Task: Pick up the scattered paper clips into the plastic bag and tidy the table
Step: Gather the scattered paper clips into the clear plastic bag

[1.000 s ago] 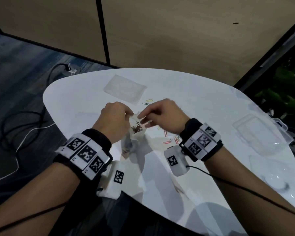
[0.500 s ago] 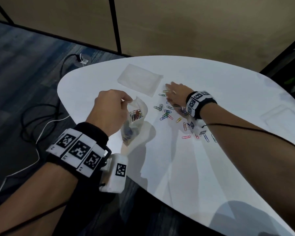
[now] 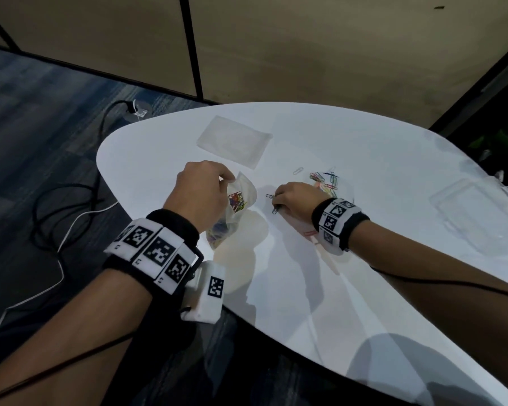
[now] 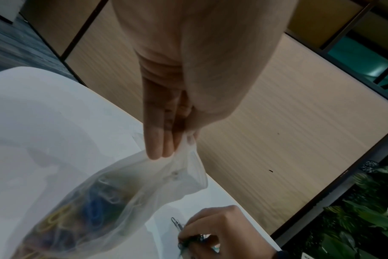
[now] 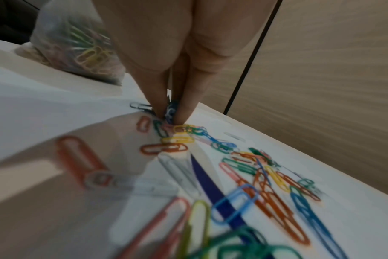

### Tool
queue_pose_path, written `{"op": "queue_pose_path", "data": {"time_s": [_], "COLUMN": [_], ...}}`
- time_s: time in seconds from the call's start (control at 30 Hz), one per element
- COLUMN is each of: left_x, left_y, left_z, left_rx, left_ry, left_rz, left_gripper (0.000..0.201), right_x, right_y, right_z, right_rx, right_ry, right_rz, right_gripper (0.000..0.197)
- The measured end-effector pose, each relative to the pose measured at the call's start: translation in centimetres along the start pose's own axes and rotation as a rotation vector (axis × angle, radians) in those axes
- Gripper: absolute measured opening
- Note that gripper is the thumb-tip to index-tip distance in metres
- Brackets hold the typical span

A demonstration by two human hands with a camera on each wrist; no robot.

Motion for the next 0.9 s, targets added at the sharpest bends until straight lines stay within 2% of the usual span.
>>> {"op": "queue_pose_path", "data": {"time_s": [0.1, 0.2, 0.27, 0.37, 0.4, 0.47, 0.57, 0.7, 0.8, 0.9], "left_x": [0.1, 0.3, 0.4, 0.5, 0.5, 0.4, 0.4, 0.4, 0.4, 0.5], "left_y": [0.3, 0.6, 0.6, 0.9, 1.0, 1.3, 1.5, 1.6, 2.0, 2.5], "left_z": [0.1, 0.1, 0.2, 0.4, 0.4, 0.5, 0.5, 0.5, 0.7, 1.0], "left_rx": [0.001, 0.003, -0.004, -0.006, -0.006, -0.007, -0.010, -0.017, -0.014, 0.003], "left_ry": [-0.008, -0.022, -0.028, -0.029, -0.027, -0.022, -0.025, -0.047, -0.056, -0.062], "left_rz": [-0.011, -0.016, -0.018, -0.032, -0.033, -0.022, -0.022, -0.013, -0.019, -0.028], "left_gripper": [0.024, 0.024, 0.023, 0.024, 0.024, 0.025, 0.024, 0.024, 0.025, 0.025], "right_x": [-1.1, -4.1, -5.5, -7.0, -7.4, -7.7, -6.6, -5.5, -6.1, -7.1], "right_y": [2.6, 5.9, 6.9, 4.2, 2.6, -0.9, -4.1, -3.9, -3.9, -4.1], "right_z": [1.1, 3.7, 5.3, 5.5, 5.1, 4.3, 3.6, 2.9, 2.6, 3.1], "right_rx": [0.229, 0.496, 0.602, 0.532, 0.479, 0.416, 0.455, 0.589, 0.578, 0.560], "right_ry": [-0.007, 0.233, 0.375, 0.438, 0.408, 0.281, 0.147, 0.260, 0.261, 0.269], "right_rz": [-0.123, -0.481, -0.810, -1.404, -1.563, -1.728, -1.672, -1.537, -1.253, -1.034], "right_gripper": [0.021, 0.016, 0.012, 0.017, 0.019, 0.020, 0.020, 0.021, 0.022, 0.013]}}
Point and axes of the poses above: each hand's wrist, its own z-axis away from the middle knuckle, its own x-axis out of the palm, y = z × x, the point moved 10 cm from there along -z, towards the middle knuckle, and after that the axes turned 4 degrees about -z, right-handed, at the moved point
